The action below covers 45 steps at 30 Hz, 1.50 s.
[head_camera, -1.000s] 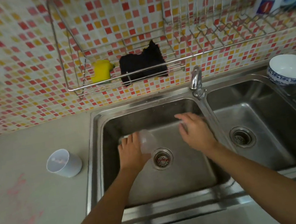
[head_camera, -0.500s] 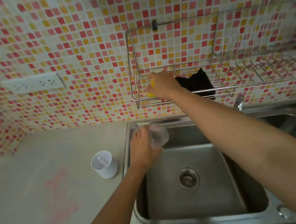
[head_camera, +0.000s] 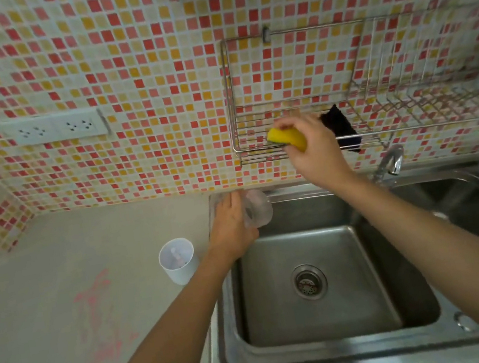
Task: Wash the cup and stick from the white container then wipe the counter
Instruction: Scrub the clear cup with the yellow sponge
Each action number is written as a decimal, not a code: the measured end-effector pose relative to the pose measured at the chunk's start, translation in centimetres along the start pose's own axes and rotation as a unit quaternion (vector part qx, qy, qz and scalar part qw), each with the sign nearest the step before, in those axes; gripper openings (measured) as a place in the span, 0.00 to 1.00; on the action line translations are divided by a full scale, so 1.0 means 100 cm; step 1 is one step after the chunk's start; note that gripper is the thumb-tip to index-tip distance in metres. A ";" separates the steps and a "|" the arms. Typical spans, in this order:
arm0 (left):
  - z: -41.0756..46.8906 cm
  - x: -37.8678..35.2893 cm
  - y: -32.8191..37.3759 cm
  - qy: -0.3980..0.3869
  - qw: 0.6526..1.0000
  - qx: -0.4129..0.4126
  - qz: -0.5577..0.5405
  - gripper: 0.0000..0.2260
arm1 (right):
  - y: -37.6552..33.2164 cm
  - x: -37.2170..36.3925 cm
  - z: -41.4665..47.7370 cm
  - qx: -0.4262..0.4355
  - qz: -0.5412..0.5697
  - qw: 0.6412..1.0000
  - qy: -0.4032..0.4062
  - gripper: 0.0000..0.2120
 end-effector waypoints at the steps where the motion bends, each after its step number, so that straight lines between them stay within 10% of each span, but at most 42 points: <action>1: 0.003 0.002 0.002 -0.002 1.000 -0.011 -0.003 0.31 | 0.001 -0.008 -0.020 -0.001 -0.011 0.999 -0.033 0.20; 19: 0.016 -0.007 0.074 -0.049 0.981 -0.184 0.039 0.30 | 0.012 -0.043 -0.113 0.055 -0.146 0.974 -0.166 0.16; 28: 0.018 -0.027 0.085 -0.060 0.983 -0.167 0.039 0.31 | 0.037 -0.032 -0.131 0.012 -0.066 0.985 -0.161 0.17; 45: 0.018 -0.063 0.104 -0.078 0.989 -0.044 -0.122 0.39 | 0.084 0.000 -0.123 0.187 -0.156 0.958 -0.153 0.15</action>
Point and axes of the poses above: each hand's wrist, its own z-axis towards the middle knuckle, its own x-axis out of the back of the hand, y = z × x, the point moved 9 cm from there along z, towards the middle knuckle, and after that the axes turned 5 degrees about -y, right-handed, at the moved point
